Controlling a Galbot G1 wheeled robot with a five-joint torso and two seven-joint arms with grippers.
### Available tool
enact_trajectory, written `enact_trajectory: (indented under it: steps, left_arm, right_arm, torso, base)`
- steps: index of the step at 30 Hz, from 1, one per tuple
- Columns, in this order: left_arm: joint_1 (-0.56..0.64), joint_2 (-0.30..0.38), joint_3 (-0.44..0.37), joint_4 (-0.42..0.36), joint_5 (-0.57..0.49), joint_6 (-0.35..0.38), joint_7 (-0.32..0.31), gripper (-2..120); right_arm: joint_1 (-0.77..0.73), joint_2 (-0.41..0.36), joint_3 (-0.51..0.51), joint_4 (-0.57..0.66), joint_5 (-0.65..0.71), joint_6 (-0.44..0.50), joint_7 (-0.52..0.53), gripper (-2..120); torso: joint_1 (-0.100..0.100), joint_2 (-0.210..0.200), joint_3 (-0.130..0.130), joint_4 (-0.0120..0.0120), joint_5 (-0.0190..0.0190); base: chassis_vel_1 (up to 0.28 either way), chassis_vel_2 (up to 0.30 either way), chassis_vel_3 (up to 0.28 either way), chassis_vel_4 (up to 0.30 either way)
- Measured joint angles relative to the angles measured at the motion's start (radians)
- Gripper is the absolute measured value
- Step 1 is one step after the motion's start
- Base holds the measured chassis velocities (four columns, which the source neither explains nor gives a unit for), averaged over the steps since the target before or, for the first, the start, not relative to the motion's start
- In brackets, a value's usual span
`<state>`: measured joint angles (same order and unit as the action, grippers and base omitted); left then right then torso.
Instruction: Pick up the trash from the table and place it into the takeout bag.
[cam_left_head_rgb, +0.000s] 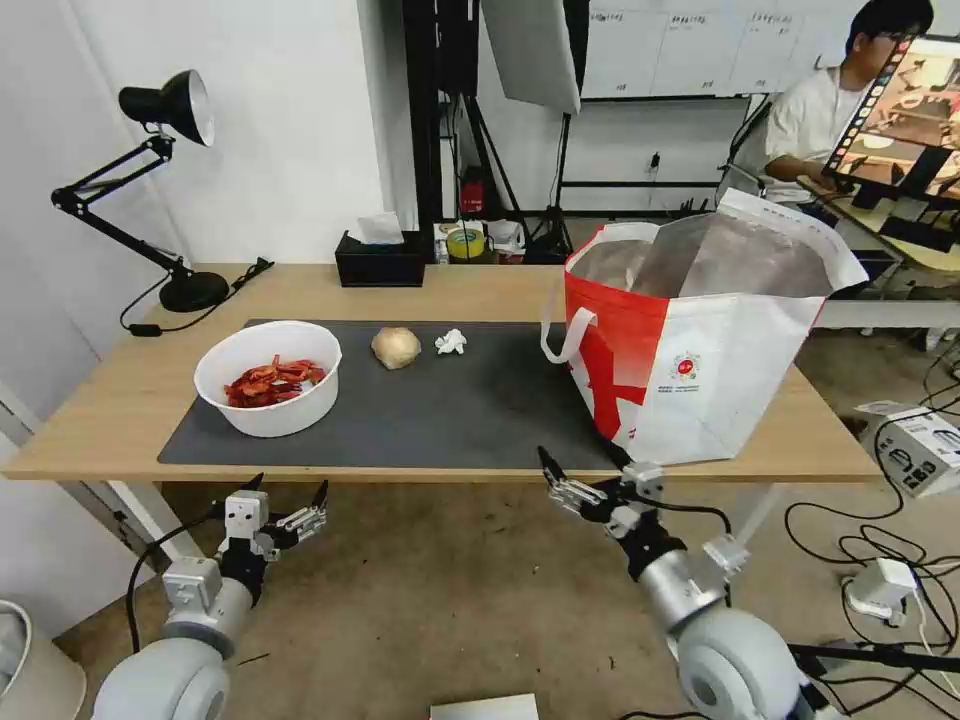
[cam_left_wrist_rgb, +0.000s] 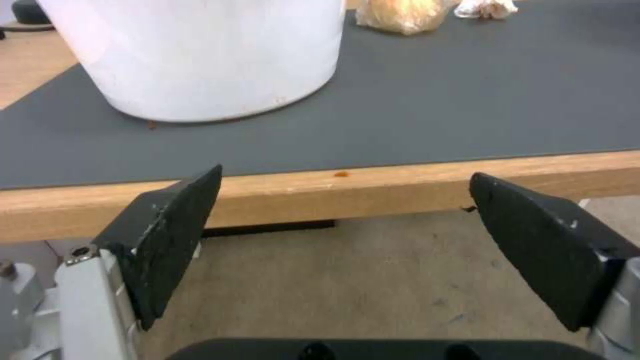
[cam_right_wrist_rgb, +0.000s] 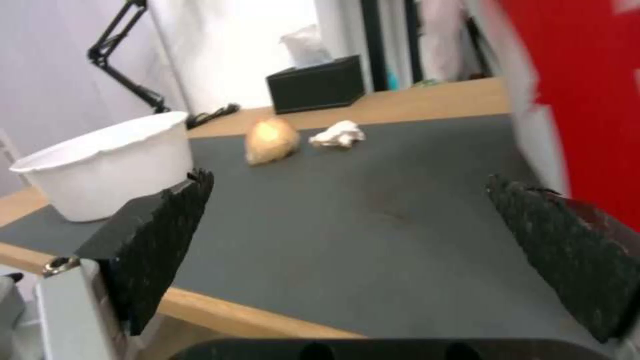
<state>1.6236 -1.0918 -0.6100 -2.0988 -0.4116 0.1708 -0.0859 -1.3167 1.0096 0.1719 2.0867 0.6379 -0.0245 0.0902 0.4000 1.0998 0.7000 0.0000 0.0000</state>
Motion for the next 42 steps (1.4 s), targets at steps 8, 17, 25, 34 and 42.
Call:
enact_trajectory:
  steps: [8, 17, 25, 34, 42]
  left_arm:
    - [0.004, -0.005, -0.007, -0.012, 0.001, 0.001, -0.004, 100]
    - [0.013, -0.007, -0.019, -0.013, 0.001, 0.002, -0.005, 100]
    - [0.013, -0.022, -0.010, -0.004, 0.007, 0.002, -0.005, 100]
    - [0.017, -0.029, 0.002, 0.014, 0.022, -0.004, -0.001, 100]
    - [0.022, -0.031, 0.003, 0.016, 0.023, -0.006, -0.001, 100]
  right_arm:
    - [0.237, -0.015, -0.131, -0.061, 0.104, -0.076, 0.036, 100]
    - [0.447, 0.026, -0.284, -0.140, 0.153, -0.146, 0.145, 100]
    - [0.641, 0.092, -0.400, -0.243, 0.173, -0.233, 0.318, 100]
    - [0.748, 0.258, -0.451, -0.402, 0.184, -0.310, 0.554, 100]
    - [0.796, 0.356, -0.453, -0.494, 0.188, -0.329, 0.660, 100]
  torso:
    - [0.000, 0.000, 0.000, 0.0002, -0.0002]
    - [0.000, 0.000, 0.000, 0.0002, -0.0001]
    - [0.000, 0.000, 0.000, 0.0002, -0.0002]
    - [0.000, 0.000, 0.000, 0.0001, -0.0002]
    - [0.000, 0.000, 0.000, 0.0001, -0.0001]
  base:
    - [0.000, 0.000, 0.000, 0.000]
    - [0.000, 0.000, 0.000, 0.000]
    - [0.000, 0.000, 0.000, 0.000]
    - [0.000, 0.000, 0.000, 0.000]
    - [0.000, 0.000, 0.000, 0.000]
